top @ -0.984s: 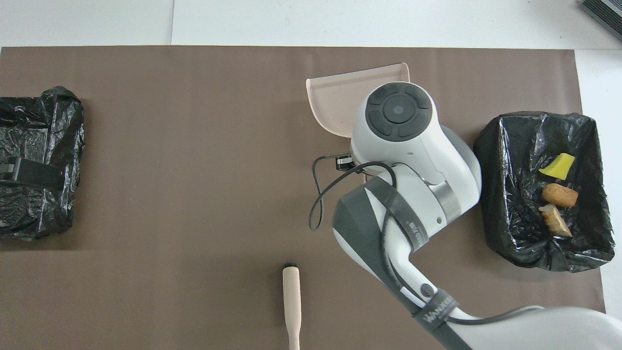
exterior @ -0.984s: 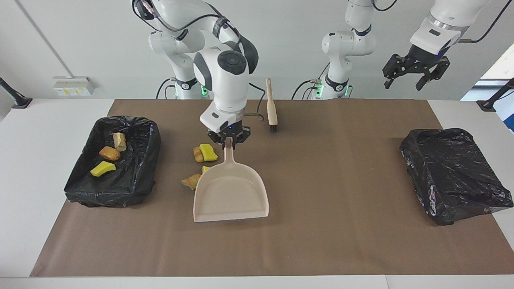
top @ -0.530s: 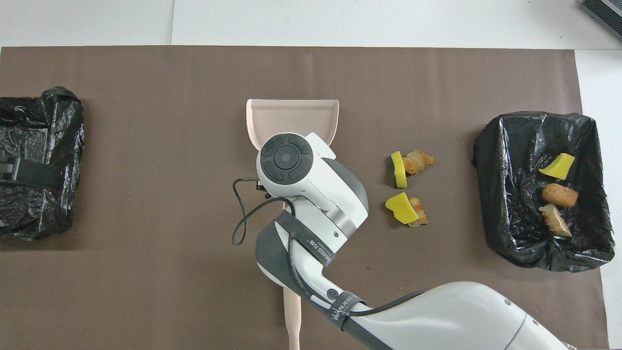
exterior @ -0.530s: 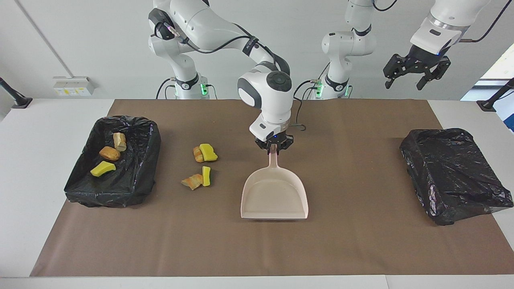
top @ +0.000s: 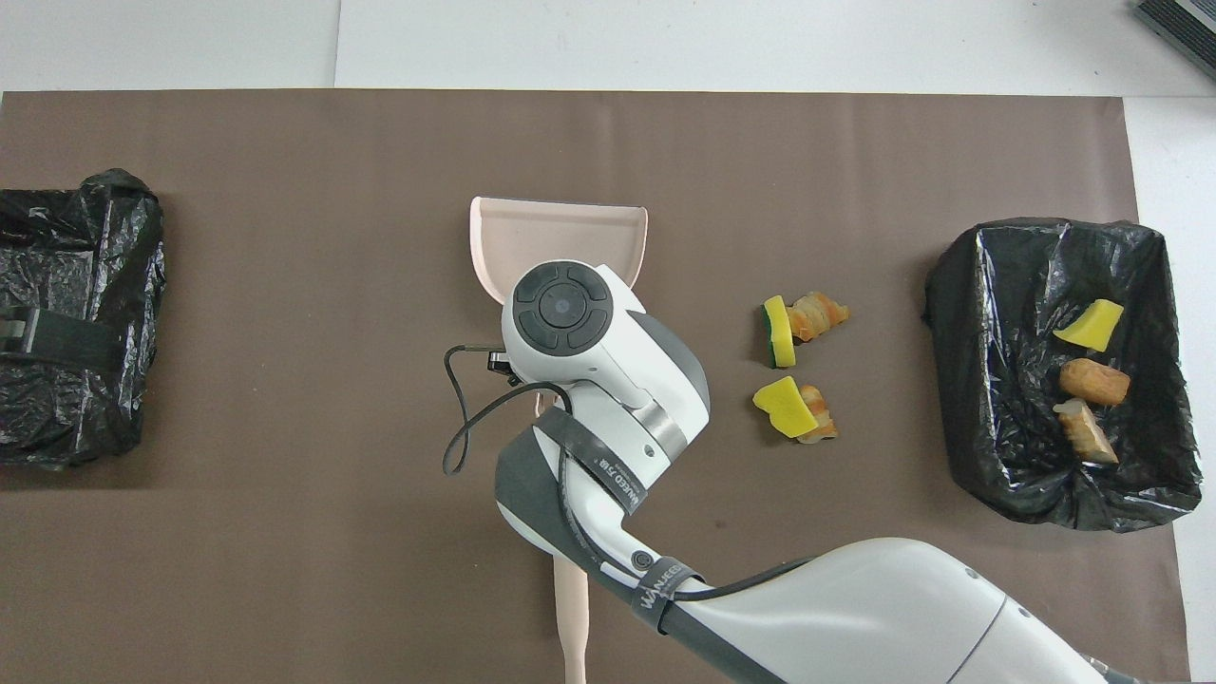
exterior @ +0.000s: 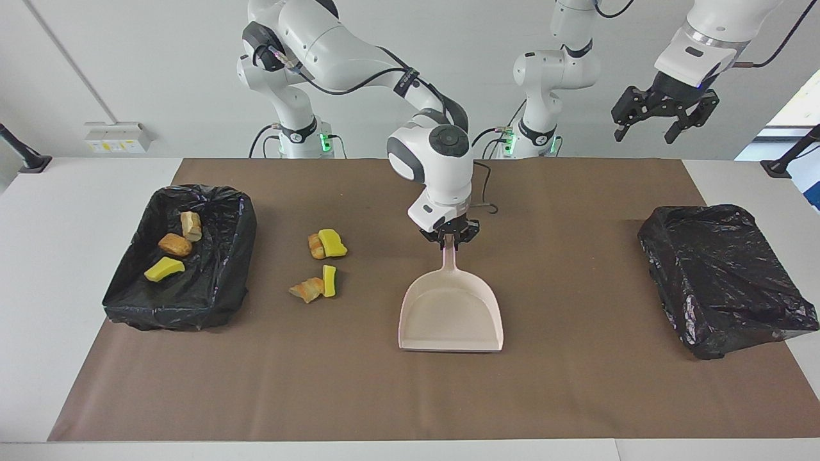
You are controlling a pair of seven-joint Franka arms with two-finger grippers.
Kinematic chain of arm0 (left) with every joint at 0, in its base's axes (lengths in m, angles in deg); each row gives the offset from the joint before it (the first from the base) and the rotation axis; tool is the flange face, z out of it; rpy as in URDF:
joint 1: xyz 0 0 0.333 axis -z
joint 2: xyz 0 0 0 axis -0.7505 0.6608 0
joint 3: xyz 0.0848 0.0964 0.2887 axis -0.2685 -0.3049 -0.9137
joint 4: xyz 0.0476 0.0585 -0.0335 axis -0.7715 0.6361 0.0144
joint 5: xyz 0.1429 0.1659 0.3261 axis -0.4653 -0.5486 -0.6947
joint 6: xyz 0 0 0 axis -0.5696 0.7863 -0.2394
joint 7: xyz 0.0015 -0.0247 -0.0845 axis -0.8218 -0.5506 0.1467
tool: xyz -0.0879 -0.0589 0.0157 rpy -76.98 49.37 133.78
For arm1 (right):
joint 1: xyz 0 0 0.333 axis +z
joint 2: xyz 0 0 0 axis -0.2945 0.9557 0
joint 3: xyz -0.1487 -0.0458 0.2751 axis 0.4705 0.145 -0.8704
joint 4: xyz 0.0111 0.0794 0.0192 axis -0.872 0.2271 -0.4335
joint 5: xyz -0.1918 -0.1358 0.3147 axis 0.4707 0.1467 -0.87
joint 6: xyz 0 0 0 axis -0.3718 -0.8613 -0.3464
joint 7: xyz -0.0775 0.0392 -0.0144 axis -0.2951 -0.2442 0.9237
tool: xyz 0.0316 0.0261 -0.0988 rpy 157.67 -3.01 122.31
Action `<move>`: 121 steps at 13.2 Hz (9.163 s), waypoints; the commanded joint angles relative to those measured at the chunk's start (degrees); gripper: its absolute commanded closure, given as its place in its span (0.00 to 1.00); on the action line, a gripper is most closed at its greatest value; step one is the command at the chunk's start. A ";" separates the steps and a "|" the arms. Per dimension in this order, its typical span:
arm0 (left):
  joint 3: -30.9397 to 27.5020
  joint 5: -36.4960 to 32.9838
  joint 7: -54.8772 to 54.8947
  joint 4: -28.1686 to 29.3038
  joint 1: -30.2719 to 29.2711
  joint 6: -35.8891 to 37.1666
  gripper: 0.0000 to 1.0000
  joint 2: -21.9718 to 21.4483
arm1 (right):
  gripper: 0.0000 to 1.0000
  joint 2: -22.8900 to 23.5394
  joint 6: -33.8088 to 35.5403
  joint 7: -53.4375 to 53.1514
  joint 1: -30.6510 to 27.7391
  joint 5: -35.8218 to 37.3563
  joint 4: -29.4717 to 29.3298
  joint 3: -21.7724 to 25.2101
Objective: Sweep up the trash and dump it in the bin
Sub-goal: 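Set the dustpan down on the table center with the right gripper, then grasp the dustpan handle with the left gripper, then move the dustpan toward the scraps while the right gripper grasps the brush, then sweep the remaining scraps into the dustpan with the brush in the right gripper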
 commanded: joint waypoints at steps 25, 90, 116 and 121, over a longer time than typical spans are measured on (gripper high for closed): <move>3.69 -0.09 -8.17 0.87 4.00 -1.45 0.00 -1.23 | 0.00 -44.77 2.02 3.18 9.17 -31.50 48.24 -0.37; 4.92 -13.72 33.37 37.00 26.34 -44.17 1.00 10.55 | 1.00 -29.99 9.71 42.37 -18.84 -40.64 35.27 0.06; 5.01 -22.24 36.98 39.02 28.62 -33.71 1.00 7.38 | 1.00 -38.09 3.84 33.85 -11.40 -44.04 51.16 1.30; 5.10 -21.98 37.41 39.90 27.40 -37.74 1.00 7.47 | 1.00 -38.88 -0.35 38.76 -7.60 -64.16 51.08 1.30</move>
